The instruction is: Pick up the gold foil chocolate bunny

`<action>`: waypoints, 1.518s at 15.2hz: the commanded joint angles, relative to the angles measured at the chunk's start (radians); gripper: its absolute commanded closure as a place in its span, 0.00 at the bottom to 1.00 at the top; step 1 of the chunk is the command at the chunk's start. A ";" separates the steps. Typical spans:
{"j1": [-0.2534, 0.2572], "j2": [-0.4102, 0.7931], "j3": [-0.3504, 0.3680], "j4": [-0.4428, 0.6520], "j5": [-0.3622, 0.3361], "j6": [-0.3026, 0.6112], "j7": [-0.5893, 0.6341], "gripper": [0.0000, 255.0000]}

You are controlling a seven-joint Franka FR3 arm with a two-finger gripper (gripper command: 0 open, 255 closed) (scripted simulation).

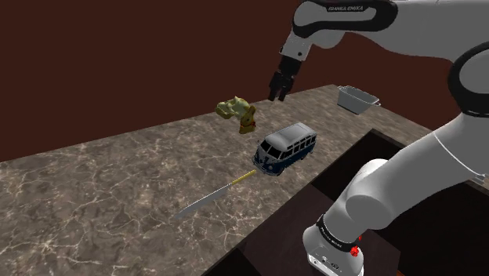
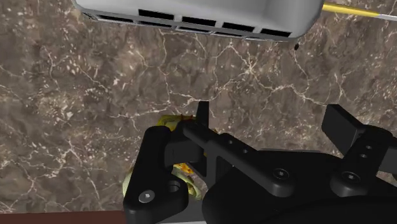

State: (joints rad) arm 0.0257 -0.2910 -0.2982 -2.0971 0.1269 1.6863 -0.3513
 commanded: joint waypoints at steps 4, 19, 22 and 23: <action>-0.002 0.258 -0.066 0.185 0.122 -0.033 -0.115 0.00; -0.062 0.597 -0.079 0.383 0.288 -0.044 -0.254 0.00; -0.061 0.597 -0.079 0.384 0.289 -0.045 -0.252 1.00; -0.061 0.597 -0.079 0.385 0.289 -0.045 -0.252 1.00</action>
State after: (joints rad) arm -0.0353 0.3051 -0.3769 -1.7111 0.4163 1.6406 -0.6035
